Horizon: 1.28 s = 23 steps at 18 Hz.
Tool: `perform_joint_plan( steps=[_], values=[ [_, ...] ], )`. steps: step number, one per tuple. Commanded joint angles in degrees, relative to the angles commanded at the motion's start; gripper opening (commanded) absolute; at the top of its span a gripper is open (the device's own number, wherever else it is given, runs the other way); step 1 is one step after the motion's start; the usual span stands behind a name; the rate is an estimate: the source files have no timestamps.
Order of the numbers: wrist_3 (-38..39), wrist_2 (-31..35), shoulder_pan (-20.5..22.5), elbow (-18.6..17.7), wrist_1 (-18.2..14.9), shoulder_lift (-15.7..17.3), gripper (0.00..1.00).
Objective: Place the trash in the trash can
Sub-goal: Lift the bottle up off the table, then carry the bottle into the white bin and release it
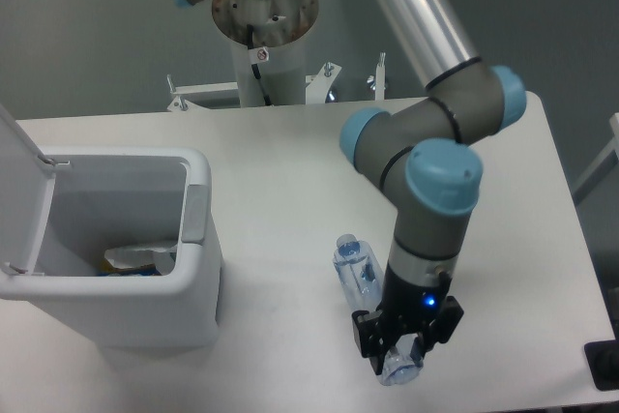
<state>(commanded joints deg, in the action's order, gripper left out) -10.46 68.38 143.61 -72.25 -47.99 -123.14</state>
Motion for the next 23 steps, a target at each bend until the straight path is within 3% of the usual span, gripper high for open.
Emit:
perform_joint_plan(
  steps=[10,17,21,23],
  values=[
    [1.50,-3.78,1.49,7.65,0.35,4.48,0.60],
    [1.58,-8.08,0.71,8.00,0.53,11.68,0.60],
    [1.15,-8.53,-2.89,7.30,1.23,13.80,0.60],
    [1.41,-8.53,-5.69,7.13,3.24,13.89,0.59]
  ],
)
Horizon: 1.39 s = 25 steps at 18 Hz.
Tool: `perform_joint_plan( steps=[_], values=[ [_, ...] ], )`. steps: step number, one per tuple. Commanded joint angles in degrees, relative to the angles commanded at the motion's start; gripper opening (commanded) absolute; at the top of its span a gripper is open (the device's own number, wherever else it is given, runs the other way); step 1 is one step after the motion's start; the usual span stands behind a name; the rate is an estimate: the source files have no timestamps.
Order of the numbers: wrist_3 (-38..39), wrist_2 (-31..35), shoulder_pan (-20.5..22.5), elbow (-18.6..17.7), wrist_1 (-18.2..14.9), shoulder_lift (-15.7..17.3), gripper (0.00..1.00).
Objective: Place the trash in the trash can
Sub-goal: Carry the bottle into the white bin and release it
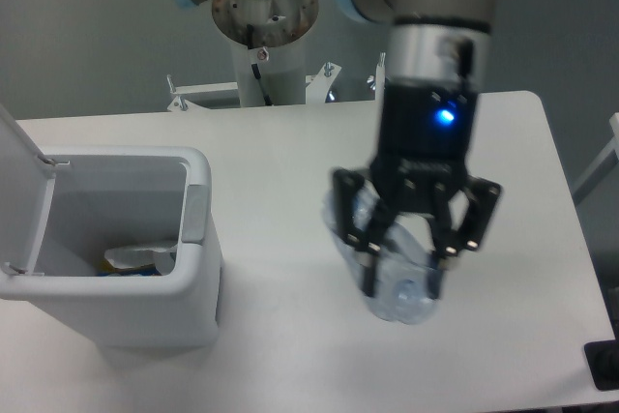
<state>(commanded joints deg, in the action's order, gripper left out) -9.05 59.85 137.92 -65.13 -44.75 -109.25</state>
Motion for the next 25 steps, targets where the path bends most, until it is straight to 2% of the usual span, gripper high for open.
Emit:
perform_joint_plan(
  steps=[2,4,10,15,18,21,22,23,25],
  values=[
    [0.26,0.00,-2.82,-0.09,2.46,0.09,0.60],
    [0.70,0.00,-4.75,-1.05,2.65,1.14,0.59],
    [0.44,0.00,-11.69,-7.72,2.91,4.13,0.59],
    [0.44,0.00,-15.13,-10.19,2.82,4.22,0.60],
    [0.26,0.00,-15.75,-11.25,2.82,3.78,0.61],
    [0.00,0.00,-15.75,-11.69,2.82,3.69,0.76],
    [-0.26,0.09,-15.75,-11.60,2.91,3.78,0.93],
    [-0.44,0.09,-15.75,-11.52,2.82,4.04,1.00],
    [-0.44,0.09,-15.58,-11.51,2.82,4.22,1.00]
  ],
)
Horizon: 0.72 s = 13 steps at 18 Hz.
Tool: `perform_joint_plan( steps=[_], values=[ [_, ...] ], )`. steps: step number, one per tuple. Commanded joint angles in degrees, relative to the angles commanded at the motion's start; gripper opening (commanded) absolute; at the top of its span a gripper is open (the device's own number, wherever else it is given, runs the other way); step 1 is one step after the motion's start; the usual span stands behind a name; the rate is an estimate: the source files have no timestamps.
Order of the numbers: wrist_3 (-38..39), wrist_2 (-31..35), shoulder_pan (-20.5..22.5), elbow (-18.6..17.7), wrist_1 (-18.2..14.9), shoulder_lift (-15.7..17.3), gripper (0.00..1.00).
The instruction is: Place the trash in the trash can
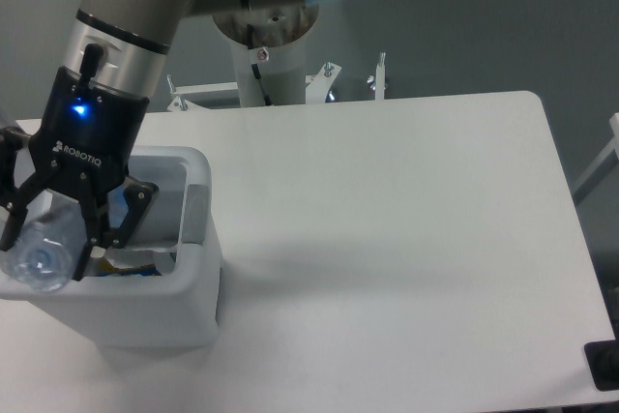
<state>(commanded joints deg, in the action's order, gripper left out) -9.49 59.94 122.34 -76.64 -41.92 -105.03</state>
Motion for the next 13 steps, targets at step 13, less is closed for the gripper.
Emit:
perform_joint_plan(
  steps=[13],
  values=[
    [-0.09,1.23,15.28,1.58,0.00,0.09,1.00]
  ],
)
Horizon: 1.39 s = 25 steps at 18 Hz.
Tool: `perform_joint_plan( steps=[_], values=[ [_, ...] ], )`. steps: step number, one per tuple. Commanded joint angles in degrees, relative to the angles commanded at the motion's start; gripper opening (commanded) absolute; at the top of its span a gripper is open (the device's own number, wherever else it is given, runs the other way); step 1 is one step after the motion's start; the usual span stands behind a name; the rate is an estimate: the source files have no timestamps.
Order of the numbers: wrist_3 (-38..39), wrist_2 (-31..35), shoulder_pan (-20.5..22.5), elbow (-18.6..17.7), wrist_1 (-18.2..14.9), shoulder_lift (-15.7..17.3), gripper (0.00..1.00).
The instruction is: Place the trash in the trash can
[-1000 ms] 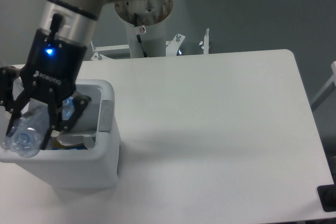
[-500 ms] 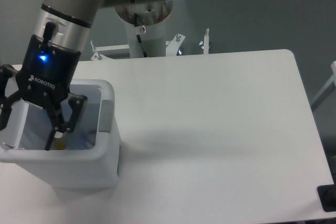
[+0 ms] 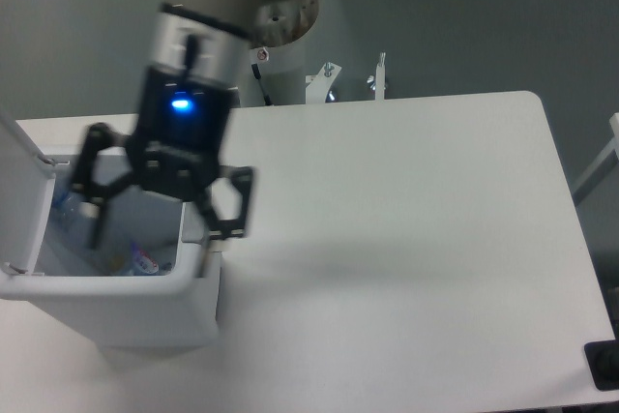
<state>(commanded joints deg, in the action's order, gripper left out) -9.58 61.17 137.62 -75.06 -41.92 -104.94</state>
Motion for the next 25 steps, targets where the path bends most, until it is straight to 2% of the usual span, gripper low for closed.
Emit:
perform_joint_plan(
  steps=[8,14,17,21,25],
  values=[
    [-9.83,6.76,7.74,0.44,-0.35,-0.44,1.00],
    [-16.60,7.03,12.22,0.09,-1.31,-0.09,1.00],
    [-26.86,11.67,13.81,-0.70,-6.84,1.22,1.00],
    [-42.16,20.02,13.90,-3.25,-11.06,2.72,1.00],
    [-54.99,27.40,14.08,-3.43,-19.49,4.39,1.00]
  ],
)
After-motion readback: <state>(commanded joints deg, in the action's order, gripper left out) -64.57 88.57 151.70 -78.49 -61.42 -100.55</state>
